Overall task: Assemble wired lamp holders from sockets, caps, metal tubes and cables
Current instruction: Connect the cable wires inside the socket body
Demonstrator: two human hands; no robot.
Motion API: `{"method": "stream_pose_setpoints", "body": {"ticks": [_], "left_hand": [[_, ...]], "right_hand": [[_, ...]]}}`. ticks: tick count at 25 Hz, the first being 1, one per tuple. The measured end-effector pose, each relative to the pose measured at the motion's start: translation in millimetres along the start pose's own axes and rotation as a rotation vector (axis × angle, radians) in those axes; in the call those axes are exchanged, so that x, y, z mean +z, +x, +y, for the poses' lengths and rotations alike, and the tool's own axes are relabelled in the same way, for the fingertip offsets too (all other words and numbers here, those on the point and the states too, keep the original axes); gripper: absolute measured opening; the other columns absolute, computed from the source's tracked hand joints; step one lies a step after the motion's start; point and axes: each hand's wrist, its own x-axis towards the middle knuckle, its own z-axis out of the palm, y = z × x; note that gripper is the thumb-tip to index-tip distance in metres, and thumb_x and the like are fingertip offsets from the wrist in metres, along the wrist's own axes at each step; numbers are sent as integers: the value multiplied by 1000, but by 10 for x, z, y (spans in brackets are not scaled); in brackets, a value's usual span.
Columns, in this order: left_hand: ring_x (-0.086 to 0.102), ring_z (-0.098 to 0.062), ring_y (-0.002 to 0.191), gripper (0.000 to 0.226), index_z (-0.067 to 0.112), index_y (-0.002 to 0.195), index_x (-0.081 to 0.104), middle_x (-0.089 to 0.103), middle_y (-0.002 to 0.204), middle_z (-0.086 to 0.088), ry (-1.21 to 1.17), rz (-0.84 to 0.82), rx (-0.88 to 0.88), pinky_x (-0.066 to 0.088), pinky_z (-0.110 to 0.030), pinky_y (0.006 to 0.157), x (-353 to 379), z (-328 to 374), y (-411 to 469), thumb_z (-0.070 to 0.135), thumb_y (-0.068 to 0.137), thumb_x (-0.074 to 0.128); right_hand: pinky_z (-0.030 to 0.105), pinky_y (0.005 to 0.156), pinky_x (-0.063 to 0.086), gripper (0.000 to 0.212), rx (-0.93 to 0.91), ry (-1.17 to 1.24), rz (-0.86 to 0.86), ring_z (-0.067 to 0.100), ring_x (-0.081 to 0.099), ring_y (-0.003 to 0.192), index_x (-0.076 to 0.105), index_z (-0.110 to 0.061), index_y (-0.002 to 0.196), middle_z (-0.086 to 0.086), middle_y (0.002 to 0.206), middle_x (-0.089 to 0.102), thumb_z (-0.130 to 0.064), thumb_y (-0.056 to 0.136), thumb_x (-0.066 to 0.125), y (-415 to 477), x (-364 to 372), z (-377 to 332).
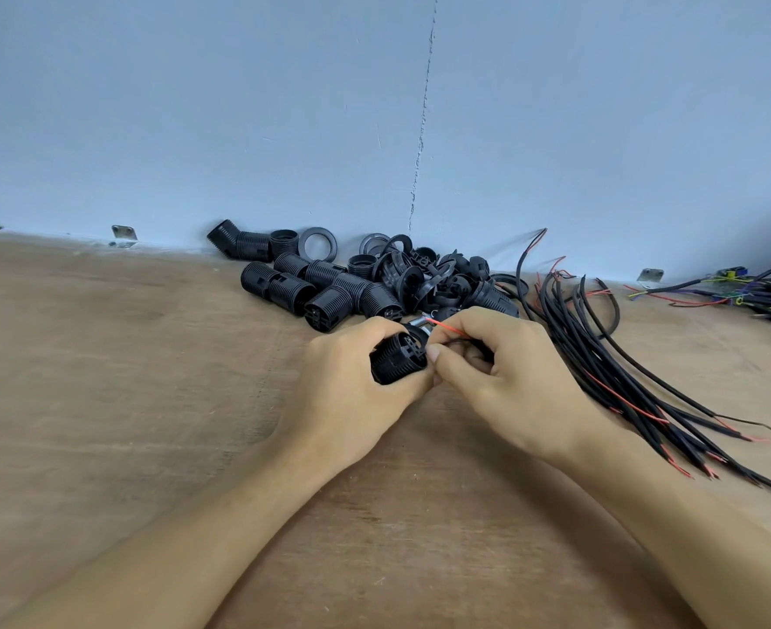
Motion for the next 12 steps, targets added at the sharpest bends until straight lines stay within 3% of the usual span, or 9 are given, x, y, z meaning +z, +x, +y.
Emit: {"method": "stream_pose_setpoints", "body": {"ticks": [7,12], "left_hand": [[68,2,77,24,35,94,77,72,78,18,18,-16,-33,49,-14,63,-12,8,18,41,73,85],[67,0,76,27,31,92,77,72,77,16,30,22,-23,50,-19,62,-15,26,5,40,70,90]], "right_hand": [[14,66,42,15,-112,-19,35,7,59,75,74,-23,90,-10,81,67,-8,88,74,-5,4,27],[12,63,39,15,-93,-59,-9,9,56,71,72,-25,84,-11,75,64,-11,89,74,4,5,14]]}}
